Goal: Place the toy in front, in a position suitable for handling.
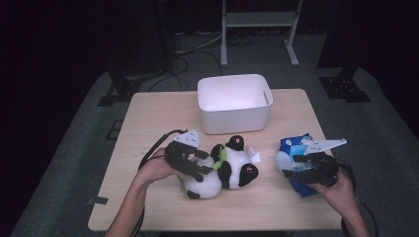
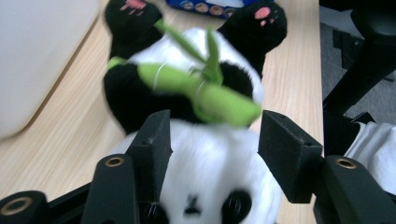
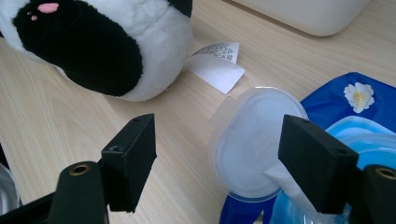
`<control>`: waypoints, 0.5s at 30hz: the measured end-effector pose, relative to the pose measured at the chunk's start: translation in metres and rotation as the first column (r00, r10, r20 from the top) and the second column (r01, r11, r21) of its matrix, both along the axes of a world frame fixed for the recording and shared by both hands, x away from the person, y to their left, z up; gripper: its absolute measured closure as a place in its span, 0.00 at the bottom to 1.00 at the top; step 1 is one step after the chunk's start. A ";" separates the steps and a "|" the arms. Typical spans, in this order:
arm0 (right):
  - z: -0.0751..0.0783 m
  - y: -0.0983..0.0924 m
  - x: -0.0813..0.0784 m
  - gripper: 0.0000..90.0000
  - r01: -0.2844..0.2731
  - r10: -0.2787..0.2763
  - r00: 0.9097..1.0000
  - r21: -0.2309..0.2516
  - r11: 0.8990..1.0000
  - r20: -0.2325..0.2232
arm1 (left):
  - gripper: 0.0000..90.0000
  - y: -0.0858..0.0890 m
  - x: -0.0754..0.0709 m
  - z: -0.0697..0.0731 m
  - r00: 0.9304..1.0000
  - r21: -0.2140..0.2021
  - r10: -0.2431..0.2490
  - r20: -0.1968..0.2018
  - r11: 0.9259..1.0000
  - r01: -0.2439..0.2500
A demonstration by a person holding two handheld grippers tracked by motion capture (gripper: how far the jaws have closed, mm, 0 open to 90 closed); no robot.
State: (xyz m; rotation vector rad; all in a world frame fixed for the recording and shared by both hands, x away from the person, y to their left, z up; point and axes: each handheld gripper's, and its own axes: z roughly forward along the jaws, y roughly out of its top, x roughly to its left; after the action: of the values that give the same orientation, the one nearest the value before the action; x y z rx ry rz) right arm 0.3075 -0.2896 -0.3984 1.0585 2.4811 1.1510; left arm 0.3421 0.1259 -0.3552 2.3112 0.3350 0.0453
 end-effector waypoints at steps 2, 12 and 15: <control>0.002 0.002 0.000 0.35 -0.020 0.020 1.000 0.001 1.000 -0.003 | 0.45 0.009 -0.001 -0.003 1.000 0.000 0.016 -0.005 1.000 -0.016; 0.031 0.058 0.014 0.62 -0.233 0.233 0.972 -0.048 0.971 -0.012 | 0.37 0.042 -0.005 -0.031 0.996 -0.010 0.070 -0.053 0.997 -0.071; 0.036 0.067 0.021 0.66 -0.253 0.252 0.967 -0.061 0.966 -0.018 | 0.34 0.046 -0.005 -0.038 0.996 -0.016 0.069 -0.056 0.997 -0.070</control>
State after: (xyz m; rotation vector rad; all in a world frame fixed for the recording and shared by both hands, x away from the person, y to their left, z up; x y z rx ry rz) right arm 0.3284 -0.2225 -0.3621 0.7479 2.7006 1.1262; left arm 0.3369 0.1719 -0.3927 2.2859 0.4420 0.0131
